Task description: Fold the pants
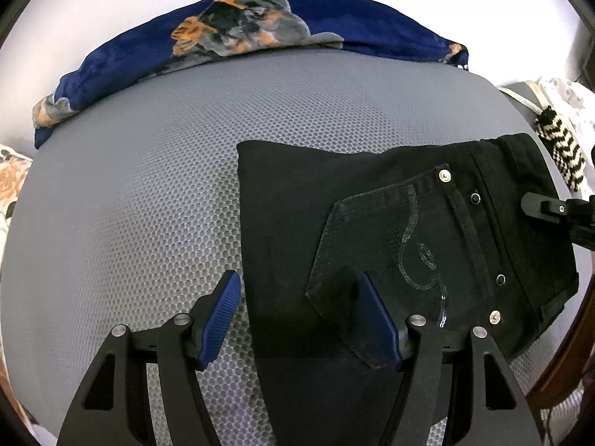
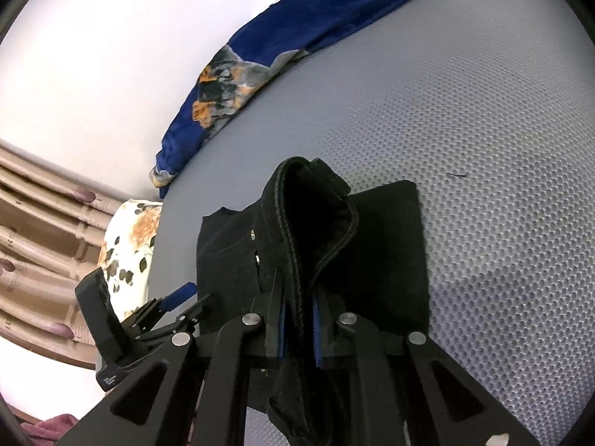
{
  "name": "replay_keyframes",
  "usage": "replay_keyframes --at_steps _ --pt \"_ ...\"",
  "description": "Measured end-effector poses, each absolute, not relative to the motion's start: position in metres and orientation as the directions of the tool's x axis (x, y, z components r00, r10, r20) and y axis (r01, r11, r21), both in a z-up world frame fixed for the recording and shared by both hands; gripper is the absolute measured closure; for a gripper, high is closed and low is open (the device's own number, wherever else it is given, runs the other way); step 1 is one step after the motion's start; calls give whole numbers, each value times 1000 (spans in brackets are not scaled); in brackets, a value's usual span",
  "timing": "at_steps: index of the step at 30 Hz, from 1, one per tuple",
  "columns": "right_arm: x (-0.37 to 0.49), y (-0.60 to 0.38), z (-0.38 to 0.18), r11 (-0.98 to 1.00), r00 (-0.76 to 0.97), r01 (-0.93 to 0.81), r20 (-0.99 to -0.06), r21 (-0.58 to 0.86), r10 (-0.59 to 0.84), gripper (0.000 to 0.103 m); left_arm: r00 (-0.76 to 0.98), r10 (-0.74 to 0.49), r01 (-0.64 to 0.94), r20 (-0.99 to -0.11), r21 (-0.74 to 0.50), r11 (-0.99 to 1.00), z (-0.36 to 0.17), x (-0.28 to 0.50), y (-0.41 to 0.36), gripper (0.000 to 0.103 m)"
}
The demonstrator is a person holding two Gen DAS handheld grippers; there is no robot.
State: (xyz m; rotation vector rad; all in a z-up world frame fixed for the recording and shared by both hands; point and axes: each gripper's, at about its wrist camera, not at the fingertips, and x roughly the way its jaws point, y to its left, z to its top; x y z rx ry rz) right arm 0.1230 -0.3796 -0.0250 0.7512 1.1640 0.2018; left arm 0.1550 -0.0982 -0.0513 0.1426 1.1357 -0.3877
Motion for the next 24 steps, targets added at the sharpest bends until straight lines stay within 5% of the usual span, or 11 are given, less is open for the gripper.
replay_keyframes --at_steps 10,17,24 --pt "120 -385 -43 796 390 264 -815 545 428 92 342 -239 375 -909 -102 922 -60 153 -95 36" --pt "119 -386 -46 817 364 295 -848 496 384 72 309 -261 377 -915 -134 917 -79 156 -96 31" --pt "84 -385 -18 818 367 295 -849 494 380 72 250 -320 346 -914 -224 911 -79 150 -83 30"
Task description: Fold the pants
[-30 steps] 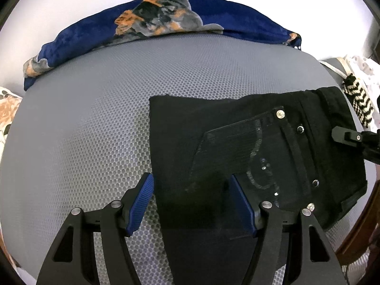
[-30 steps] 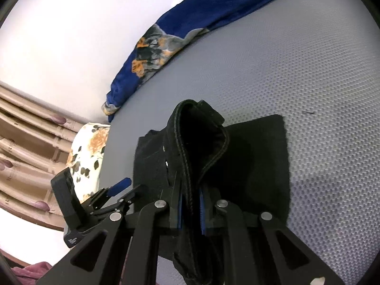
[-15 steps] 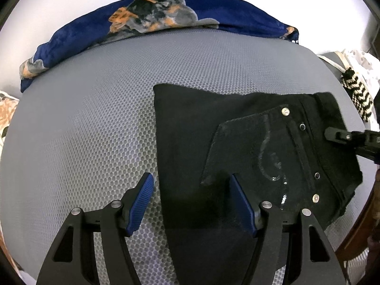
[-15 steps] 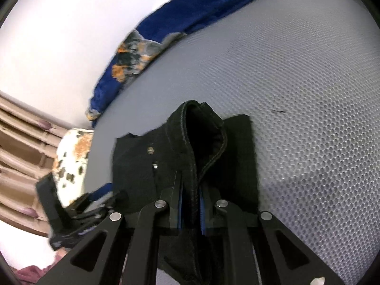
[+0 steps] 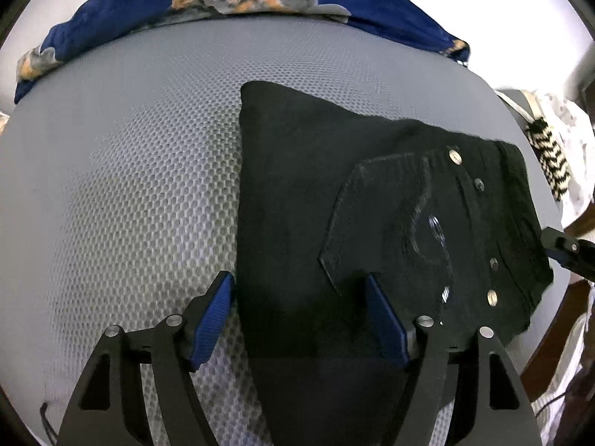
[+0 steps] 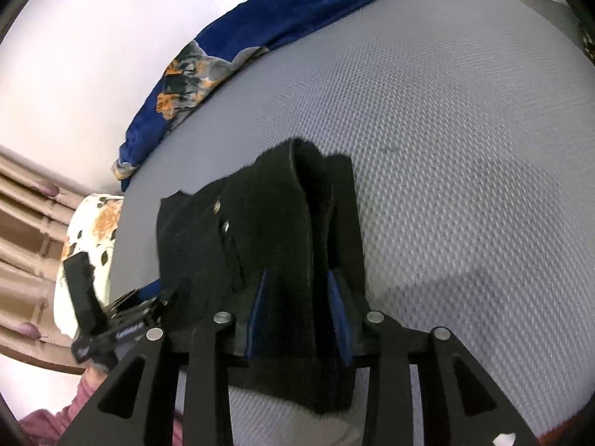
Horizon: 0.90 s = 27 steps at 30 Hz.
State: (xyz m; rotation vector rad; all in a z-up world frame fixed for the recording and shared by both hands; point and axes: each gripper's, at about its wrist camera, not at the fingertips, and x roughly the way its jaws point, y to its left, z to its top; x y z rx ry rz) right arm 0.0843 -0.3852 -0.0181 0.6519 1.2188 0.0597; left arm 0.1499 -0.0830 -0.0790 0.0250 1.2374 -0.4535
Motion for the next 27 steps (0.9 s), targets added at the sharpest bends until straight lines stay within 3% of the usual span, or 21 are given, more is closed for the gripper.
replay_keyframes --at_steps 4,11,16,27 --pt "59 -381 -21 787 342 317 -838 529 426 77 278 -324 400 -904 -198 895 -72 128 -84 30" --pt "44 -370 -4 816 399 305 -844 491 358 91 343 -381 476 -859 -190 858 -51 97 -76 30" --pt "36 -357 11 858 404 277 -862 433 305 92 314 -408 546 -857 -189 816 -53 80 -75 30" --pt "34 -366 -29 840 348 333 -884 428 313 92 281 -376 526 -883 -186 830 -72 87 -85 28"
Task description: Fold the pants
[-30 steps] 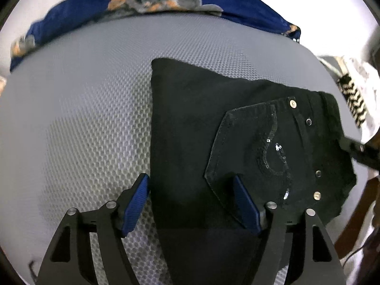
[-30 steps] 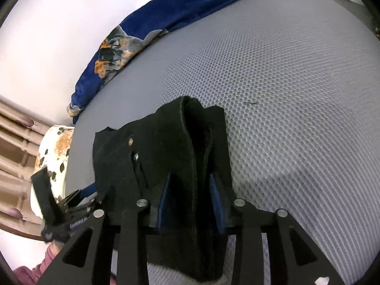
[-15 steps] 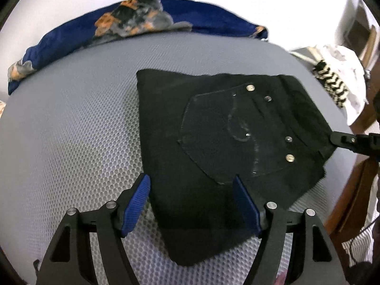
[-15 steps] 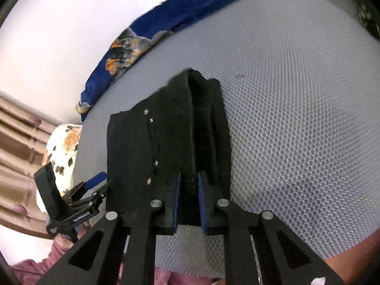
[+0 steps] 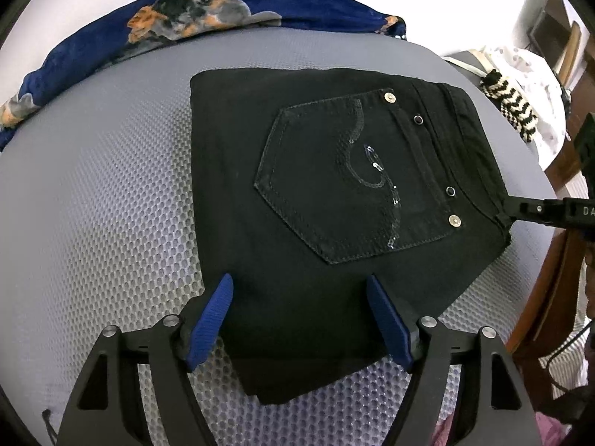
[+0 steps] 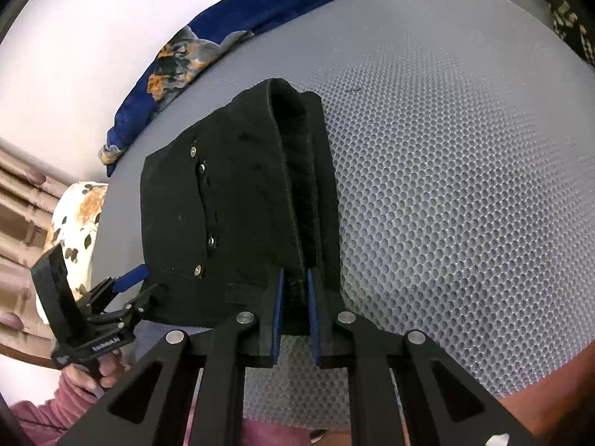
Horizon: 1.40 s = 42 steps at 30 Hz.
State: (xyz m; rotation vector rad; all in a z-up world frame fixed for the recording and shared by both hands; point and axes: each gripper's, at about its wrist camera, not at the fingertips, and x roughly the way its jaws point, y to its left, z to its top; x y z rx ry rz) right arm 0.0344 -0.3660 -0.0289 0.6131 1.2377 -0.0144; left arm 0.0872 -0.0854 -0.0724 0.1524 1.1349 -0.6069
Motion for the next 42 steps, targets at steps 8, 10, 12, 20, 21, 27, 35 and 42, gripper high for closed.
replay_keyframes --at_steps 8,10,12,20,21,27,35,42 --pt "39 -377 -31 812 339 375 -882 446 328 70 317 -374 469 -872 -199 860 -60 98 -77 28" --pt "38 -380 -31 801 344 386 -877 458 335 70 354 -358 444 -864 -182 877 -55 102 -74 28" --pt "40 -383 -27 798 351 389 -875 460 333 70 384 -341 420 -858 -167 892 -52 110 -73 27" --pt "69 -389 -10 851 386 386 -900 355 201 50 416 -227 355 -881 -73 932 -54 137 -83 27" --pt "75 -388 -10 851 393 376 -895 366 211 50 413 -219 352 -884 -67 934 -54 139 -84 28" --pt "101 -380 -14 882 377 325 -902 341 210 50 392 -195 355 -899 -48 934 -60 145 -90 28" --pt "112 -384 -40 891 324 320 -921 321 215 50 352 -198 348 -915 -68 935 -74 154 -92 27" --pt "115 -390 -49 882 304 319 -919 346 250 50 345 -209 351 -915 -81 933 -75 159 -92 23"
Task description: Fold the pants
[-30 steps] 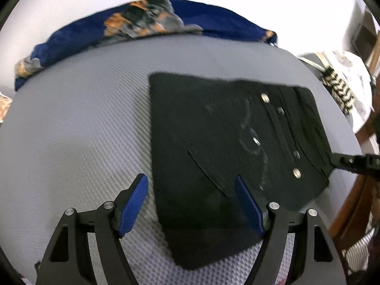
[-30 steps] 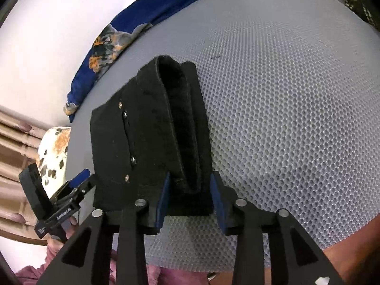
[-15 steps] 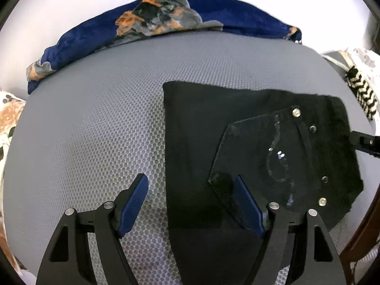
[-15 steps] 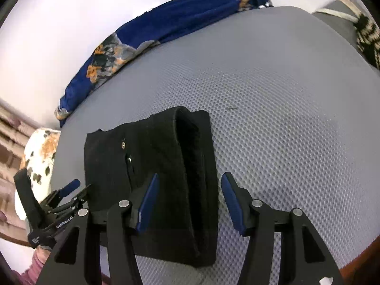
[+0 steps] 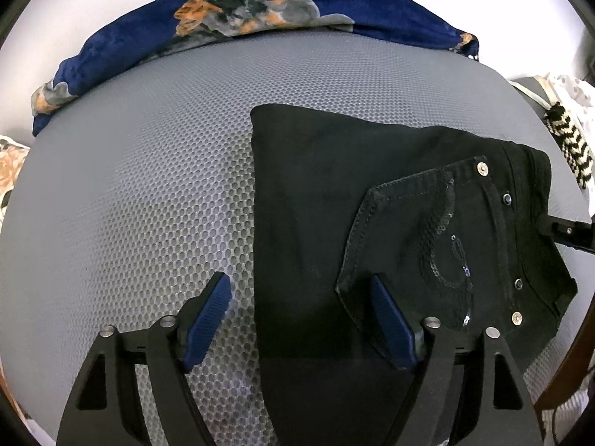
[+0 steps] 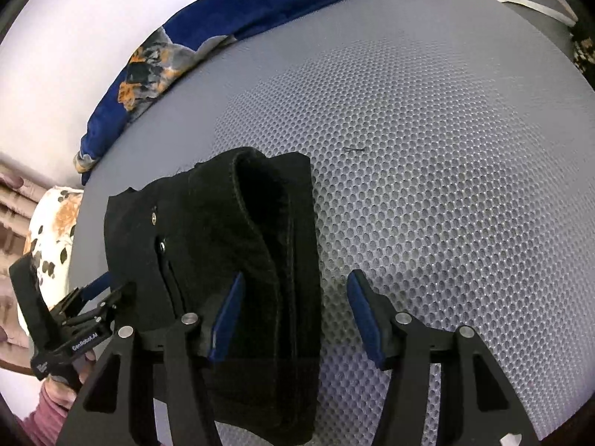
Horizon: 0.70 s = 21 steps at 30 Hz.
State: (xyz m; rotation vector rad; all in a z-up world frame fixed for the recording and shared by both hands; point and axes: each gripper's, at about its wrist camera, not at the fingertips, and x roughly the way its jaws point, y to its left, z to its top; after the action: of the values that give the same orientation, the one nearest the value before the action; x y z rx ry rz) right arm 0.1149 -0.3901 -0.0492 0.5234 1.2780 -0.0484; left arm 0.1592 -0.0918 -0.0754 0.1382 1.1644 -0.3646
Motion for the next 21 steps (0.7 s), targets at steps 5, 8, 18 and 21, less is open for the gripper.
replay_keyframes --at_steps 5,8,18,21 --pt "116 -394 -49 866 295 317 -908 386 296 50 303 -262 362 -916 -143 921 -75 164 -84 23" --pt "115 -401 -51 832 295 307 -877 463 379 50 270 -307 360 -913 -200 911 -73 167 -76 23" --pt "104 -423 -71 674 276 264 -724 690 633 50 167 -437 232 -884 -396 889 -81 180 -34 23" --pt "100 -428 -75 641 270 260 -692 722 669 50 168 -441 247 -882 -396 885 -78 179 -35 23"
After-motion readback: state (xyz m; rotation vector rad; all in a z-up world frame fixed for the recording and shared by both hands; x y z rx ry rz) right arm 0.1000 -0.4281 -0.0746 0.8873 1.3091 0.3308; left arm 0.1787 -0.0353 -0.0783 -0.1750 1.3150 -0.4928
